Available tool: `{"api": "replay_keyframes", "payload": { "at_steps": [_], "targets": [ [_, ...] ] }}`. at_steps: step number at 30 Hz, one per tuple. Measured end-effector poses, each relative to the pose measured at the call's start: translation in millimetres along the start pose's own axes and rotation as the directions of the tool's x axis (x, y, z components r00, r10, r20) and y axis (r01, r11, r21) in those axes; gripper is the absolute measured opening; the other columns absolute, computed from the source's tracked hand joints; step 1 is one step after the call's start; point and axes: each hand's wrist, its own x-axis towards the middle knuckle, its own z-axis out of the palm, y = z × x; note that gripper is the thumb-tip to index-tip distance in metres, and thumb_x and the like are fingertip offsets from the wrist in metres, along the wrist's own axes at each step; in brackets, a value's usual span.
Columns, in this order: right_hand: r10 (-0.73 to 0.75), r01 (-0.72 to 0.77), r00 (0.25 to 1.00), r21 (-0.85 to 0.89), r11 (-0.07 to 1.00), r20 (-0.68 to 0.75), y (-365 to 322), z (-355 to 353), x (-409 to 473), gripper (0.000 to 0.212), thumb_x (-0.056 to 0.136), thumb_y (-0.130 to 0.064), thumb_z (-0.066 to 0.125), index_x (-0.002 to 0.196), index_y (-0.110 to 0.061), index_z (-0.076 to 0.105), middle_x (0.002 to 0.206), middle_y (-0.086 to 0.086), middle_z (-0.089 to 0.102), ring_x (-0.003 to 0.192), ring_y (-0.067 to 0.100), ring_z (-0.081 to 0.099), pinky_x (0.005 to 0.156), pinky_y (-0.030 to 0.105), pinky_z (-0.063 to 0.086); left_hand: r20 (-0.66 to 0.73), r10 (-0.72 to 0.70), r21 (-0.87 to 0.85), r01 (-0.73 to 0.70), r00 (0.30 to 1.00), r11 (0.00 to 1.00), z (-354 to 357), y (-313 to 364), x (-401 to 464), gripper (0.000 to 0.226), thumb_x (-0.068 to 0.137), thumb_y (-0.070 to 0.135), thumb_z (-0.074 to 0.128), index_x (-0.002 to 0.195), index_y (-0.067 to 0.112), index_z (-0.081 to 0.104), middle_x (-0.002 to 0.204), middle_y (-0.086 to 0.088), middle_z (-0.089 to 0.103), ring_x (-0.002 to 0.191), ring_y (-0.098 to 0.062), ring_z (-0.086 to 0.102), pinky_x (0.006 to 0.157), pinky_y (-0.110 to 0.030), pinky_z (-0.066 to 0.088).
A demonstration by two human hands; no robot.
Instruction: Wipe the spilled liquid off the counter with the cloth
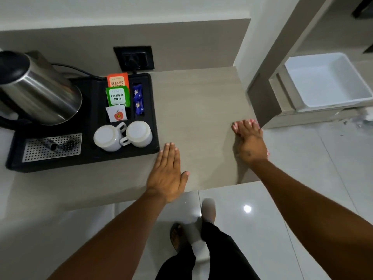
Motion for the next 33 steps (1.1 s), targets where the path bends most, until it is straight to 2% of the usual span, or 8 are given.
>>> {"api": "replay_keyframes", "payload": {
  "at_steps": [5,8,12,16,21,27,30,33],
  "targets": [
    [-0.204,0.201,0.979,0.079,0.976,0.029,-64,19,12,0.059,0.092,-0.008,0.05,0.148,-0.021,0.041,0.162,0.006,0.028,0.152,0.032,0.009,0.125,0.044,0.004,-0.01,0.011,-0.006,-0.011,1.0,1.0,-6,6,33,0.083,0.103,0.054,0.014,0.157,-0.005,-0.009,0.169,-0.026,-0.011,0.157,-0.036,-0.014,0.129,-0.049,-0.005],
    [-0.359,0.358,0.933,0.045,0.933,0.028,-66,25,-23,0.061,0.091,-0.008,0.053,0.15,-0.018,0.038,0.161,0.007,0.03,0.152,0.03,0.012,0.123,0.04,0.005,-0.029,0.01,-0.02,-0.01,1.0,1.0,-10,5,51,0.085,0.098,0.055,0.005,0.158,-0.004,-0.007,0.169,-0.024,-0.01,0.158,-0.036,-0.014,0.129,-0.048,-0.006],
    [-0.213,0.215,0.976,0.065,0.975,-0.035,-34,5,32,0.049,0.093,-0.008,0.051,0.141,-0.017,0.051,0.154,0.012,0.043,0.148,0.036,0.027,0.122,0.048,0.02,-0.054,0.018,-0.038,-0.02,0.998,0.999,-8,5,57,0.086,0.098,0.056,0.012,0.159,-0.004,0.0,0.17,-0.025,-0.004,0.158,-0.036,-0.009,0.129,-0.05,0.0],
    [-0.168,0.167,0.985,-0.034,0.985,-0.037,-29,-12,147,0.038,0.085,-0.004,0.047,0.115,-0.025,0.055,0.125,0.009,0.054,0.131,0.036,0.042,0.108,0.041,0.033,-0.094,0.042,-0.08,-0.05,0.995,0.996,-6,3,59,0.085,0.1,0.054,0.031,0.159,-0.005,0.01,0.169,-0.026,0.006,0.159,-0.038,0.0,0.129,-0.051,0.005],
    [-0.194,0.194,0.98,0.012,0.981,-0.033,-87,-2,220,0.042,0.089,-0.016,0.04,0.126,-0.025,0.058,0.145,0.006,0.05,0.144,0.029,0.031,0.119,0.034,0.022,-0.123,0.045,-0.098,-0.057,0.991,0.994,-1,-1,59,0.086,0.098,0.053,0.038,0.158,-0.003,0.016,0.169,-0.026,0.014,0.159,-0.037,0.005,0.128,-0.052,0.011],
    [-0.441,0.439,0.897,0.038,0.897,0.034,-119,24,129,0.04,0.09,-0.008,0.044,0.125,-0.023,0.057,0.144,0.006,0.05,0.147,0.028,0.028,0.117,0.038,0.025,-0.121,0.035,-0.089,-0.046,0.992,0.995,-2,0,58,0.086,0.101,0.057,0.033,0.158,-0.003,0.015,0.169,-0.026,0.013,0.159,-0.036,0.004,0.129,-0.048,0.002],
    [-0.479,0.475,0.875,0.069,0.877,0.071,-87,30,27,0.059,0.089,-0.005,0.048,0.146,-0.02,0.044,0.159,0.008,0.036,0.152,0.03,0.017,0.122,0.045,0.017,-0.129,0.029,-0.065,-0.038,0.991,0.997,-2,1,57,0.085,0.1,0.055,0.033,0.158,-0.004,0.015,0.169,-0.026,0.014,0.159,-0.037,0.006,0.129,-0.048,0.003],
    [-0.603,0.605,0.779,0.048,0.795,0.172,-29,18,-43,0.068,0.087,-0.007,0.052,0.151,-0.02,0.035,0.161,0.007,0.03,0.151,0.03,0.015,0.123,0.046,0.015,-0.115,0.022,-0.064,-0.029,0.993,0.998,-8,5,58,0.085,0.098,0.052,0.035,0.158,-0.006,0.016,0.168,-0.027,0.013,0.158,-0.038,0.008,0.129,-0.051,0.008]
  ]
}}
